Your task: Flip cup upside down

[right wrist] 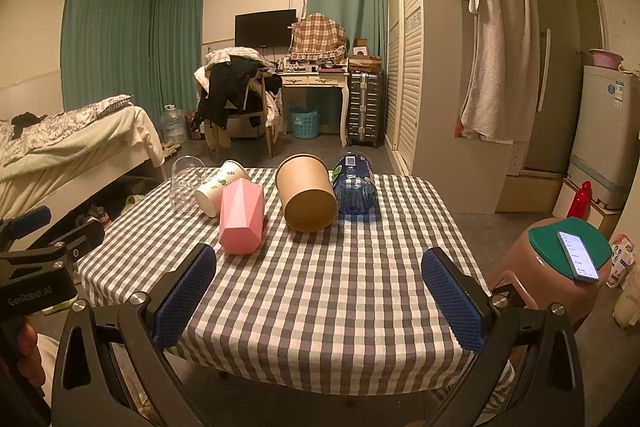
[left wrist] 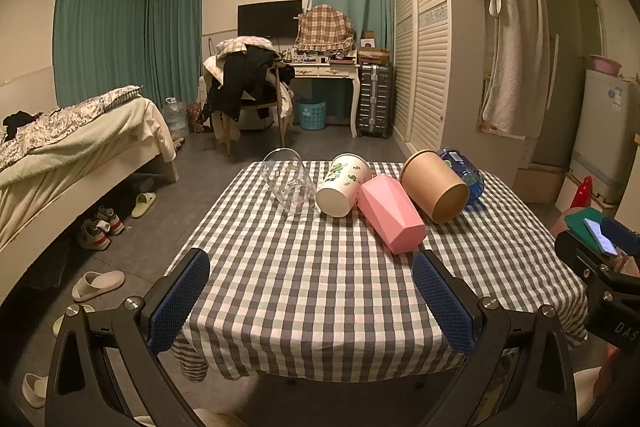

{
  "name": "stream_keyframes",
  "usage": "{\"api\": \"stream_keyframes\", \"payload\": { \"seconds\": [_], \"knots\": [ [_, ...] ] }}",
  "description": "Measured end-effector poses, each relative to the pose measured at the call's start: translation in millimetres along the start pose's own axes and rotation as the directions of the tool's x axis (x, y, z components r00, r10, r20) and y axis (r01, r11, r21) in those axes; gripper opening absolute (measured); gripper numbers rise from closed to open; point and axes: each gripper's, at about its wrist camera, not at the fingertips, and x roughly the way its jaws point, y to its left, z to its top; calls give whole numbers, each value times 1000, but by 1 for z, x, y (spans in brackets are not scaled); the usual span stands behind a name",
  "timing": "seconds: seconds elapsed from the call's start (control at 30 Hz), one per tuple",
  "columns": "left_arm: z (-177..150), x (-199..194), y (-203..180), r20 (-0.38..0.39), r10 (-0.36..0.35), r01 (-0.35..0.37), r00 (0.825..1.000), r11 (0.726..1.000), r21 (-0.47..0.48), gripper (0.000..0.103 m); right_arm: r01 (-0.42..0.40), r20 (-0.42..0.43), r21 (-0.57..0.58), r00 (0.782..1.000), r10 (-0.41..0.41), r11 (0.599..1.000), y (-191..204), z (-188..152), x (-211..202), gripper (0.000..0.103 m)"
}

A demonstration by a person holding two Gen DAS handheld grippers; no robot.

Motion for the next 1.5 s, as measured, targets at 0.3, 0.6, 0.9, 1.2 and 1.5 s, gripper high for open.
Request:
{"api": "stream_keyframes", "payload": {
  "seconds": [0.3, 0.6, 0.9, 1.2, 1.5],
  "knots": [
    [-1, 1, 0, -4, -1, 1, 1000, 1000, 1, 103, -3, -2, 5, 1000, 3, 1000, -1, -1, 2, 103],
    [-2, 1, 1, -4, -1, 1, 1000, 1000, -1, 103, 1, -5, 8, 1000, -1, 1000, -2, -2, 3, 103],
    [-2, 1, 0, -4, 0, 0, 1000, 1000, 0, 103, 0, -4, 8, 1000, 0, 1000, -2, -2, 2, 103],
    [-2, 1, 0, -1, -1, 1, 1000, 1000, 0, 103, -1, -5, 10, 1000, 1, 1000, -3, -2, 3, 103],
    [-1, 2, 1, -3, 10, -10, 1000, 1000, 5, 103, 6, -6, 4, 1000, -6, 1000, 2, -2, 3, 103]
  ]
}}
